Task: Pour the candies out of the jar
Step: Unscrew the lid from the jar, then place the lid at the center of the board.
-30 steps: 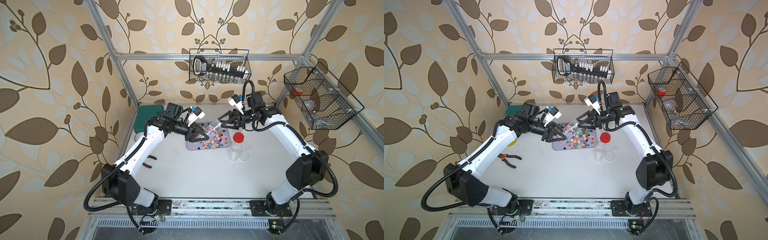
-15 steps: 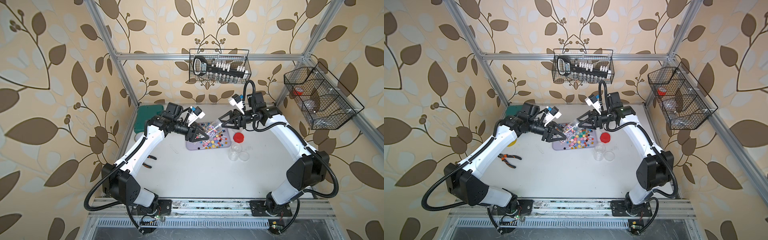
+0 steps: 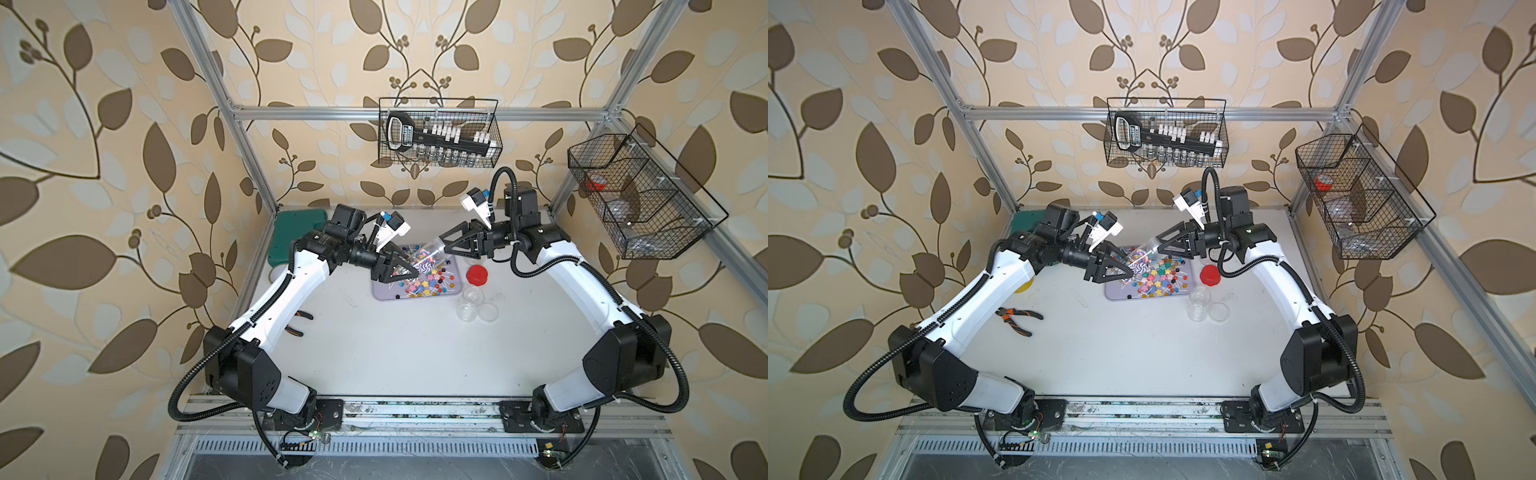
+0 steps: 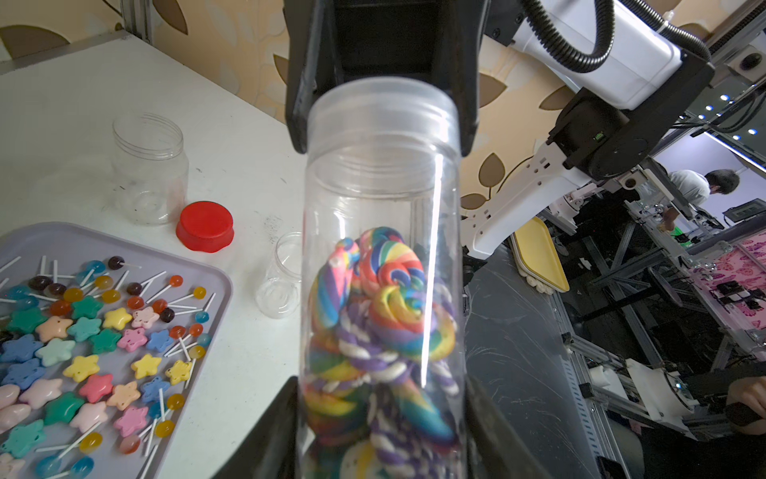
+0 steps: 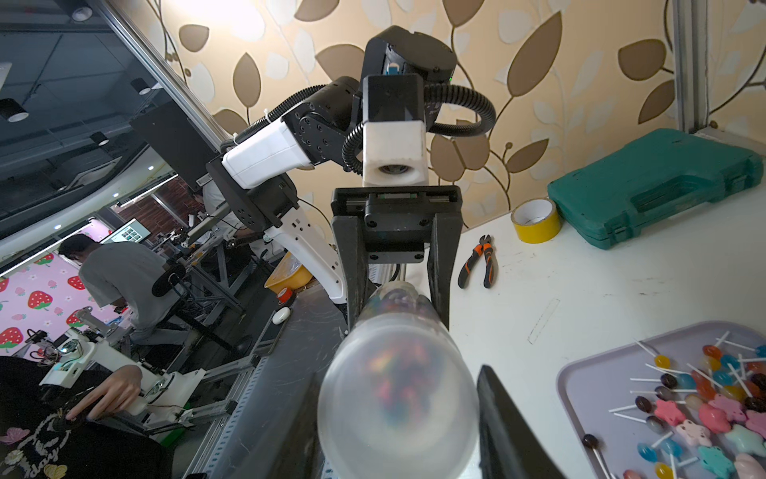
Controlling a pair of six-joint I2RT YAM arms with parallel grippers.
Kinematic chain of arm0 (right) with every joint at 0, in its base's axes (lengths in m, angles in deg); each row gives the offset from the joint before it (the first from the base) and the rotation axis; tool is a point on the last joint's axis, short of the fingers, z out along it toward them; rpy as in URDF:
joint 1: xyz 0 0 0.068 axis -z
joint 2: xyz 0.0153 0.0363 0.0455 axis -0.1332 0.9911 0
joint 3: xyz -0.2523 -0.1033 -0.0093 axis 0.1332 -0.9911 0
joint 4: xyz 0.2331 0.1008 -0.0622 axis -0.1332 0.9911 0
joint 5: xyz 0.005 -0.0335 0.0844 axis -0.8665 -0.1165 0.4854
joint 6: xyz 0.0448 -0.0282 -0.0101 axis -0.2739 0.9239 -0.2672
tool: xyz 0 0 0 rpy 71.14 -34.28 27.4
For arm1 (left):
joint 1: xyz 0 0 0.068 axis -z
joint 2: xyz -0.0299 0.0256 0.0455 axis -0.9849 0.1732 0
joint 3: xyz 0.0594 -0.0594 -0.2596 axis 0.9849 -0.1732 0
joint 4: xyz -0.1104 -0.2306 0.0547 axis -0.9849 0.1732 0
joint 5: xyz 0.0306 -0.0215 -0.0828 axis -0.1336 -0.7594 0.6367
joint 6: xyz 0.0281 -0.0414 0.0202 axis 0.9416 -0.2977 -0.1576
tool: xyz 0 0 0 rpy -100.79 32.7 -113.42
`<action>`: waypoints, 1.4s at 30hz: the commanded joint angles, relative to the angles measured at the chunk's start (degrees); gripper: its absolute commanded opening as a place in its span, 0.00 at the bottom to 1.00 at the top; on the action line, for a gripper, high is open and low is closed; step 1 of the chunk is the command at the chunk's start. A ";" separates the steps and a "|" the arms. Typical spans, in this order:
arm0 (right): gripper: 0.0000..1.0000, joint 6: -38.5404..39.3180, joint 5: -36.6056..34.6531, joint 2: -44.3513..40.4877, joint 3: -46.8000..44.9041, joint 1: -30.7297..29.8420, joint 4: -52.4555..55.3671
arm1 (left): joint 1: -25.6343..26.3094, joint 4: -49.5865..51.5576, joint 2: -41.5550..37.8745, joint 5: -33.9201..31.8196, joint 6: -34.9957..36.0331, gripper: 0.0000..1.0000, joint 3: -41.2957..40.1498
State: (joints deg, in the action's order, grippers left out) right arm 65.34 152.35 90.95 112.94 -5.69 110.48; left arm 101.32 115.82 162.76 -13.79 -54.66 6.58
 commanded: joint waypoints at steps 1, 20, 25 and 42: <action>0.35 -4.60 -2.31 -1.52 -0.57 3.52 -4.86 | -0.91 3.80 -1.11 3.38 4.59 0.53 1.12; 0.37 -13.15 -17.27 -1.75 -2.44 4.49 -4.51 | -0.91 3.98 -0.01 -0.93 5.13 0.54 1.03; 0.37 -11.20 -36.76 -1.60 -0.15 4.50 8.29 | -0.91 1.99 -0.24 -4.06 3.67 0.55 0.29; 0.37 -18.59 -73.47 -11.73 -20.90 6.31 11.90 | -0.91 2.06 -0.25 -7.87 4.02 0.55 -0.86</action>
State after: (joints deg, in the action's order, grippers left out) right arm 48.76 84.06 78.64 94.62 -0.51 122.07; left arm 100.60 119.31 163.96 -21.92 -51.27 6.30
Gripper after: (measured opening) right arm 0.476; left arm 0.551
